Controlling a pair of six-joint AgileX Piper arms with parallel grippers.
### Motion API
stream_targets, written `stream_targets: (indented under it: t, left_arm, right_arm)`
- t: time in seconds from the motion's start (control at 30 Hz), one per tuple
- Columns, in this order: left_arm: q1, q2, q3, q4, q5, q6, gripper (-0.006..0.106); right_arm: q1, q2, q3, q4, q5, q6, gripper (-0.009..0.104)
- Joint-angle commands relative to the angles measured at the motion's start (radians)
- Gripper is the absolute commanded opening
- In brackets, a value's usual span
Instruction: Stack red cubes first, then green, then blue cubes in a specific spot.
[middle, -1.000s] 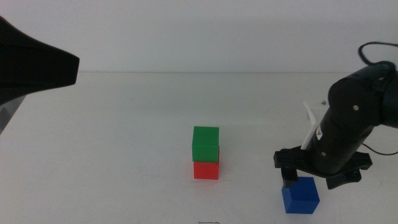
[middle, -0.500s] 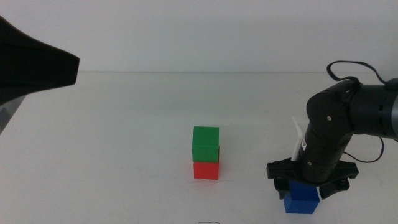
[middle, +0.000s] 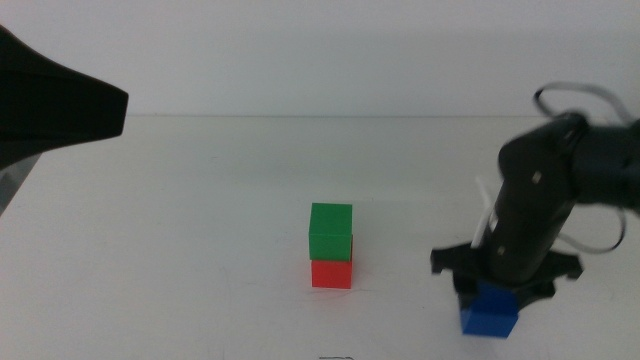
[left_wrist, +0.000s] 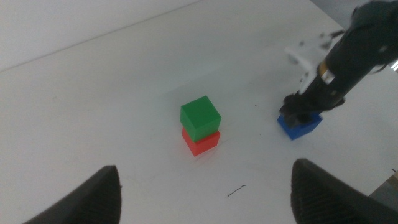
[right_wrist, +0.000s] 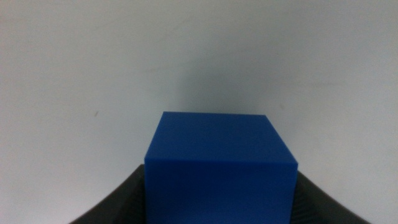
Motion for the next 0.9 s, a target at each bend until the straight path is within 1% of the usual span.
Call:
stream_targets:
  t: [0.0,0.07,0.17,0.4,0.6,0.87]
  left_arm:
    - [-0.001,-0.004,-0.022,-0.025,-0.060,0.000,0.094]
    - [-0.001,-0.004,-0.022,-0.025,-0.060,0.000,0.094]
    - [-0.001,-0.004,-0.022,-0.025,-0.060,0.000,0.094]
    - [-0.001,-0.004,-0.022,-0.025,-0.061,0.000,0.094]
    - [-0.001,-0.004,-0.022,-0.025,-0.061,0.000,0.094]
    - [-0.001,-0.004,-0.022,-0.025,-0.061,0.000,0.094]
  right_arm:
    - [0.004,-0.093,-0.074,-0.039,0.099,0.001,-0.001]
    - [0.016,-0.126,-0.151,-0.079,0.217,0.005,-0.001]
    - [0.037,-0.149,-0.276,-0.106,0.349,0.011,-0.001]
    - [0.094,-0.115,-0.456,-0.095,0.343,0.028,-0.001]
    - [0.162,-0.002,-0.626,-0.094,0.343,0.071,-0.001]
    - [0.216,0.152,-0.816,-0.060,0.343,0.103,-0.001]
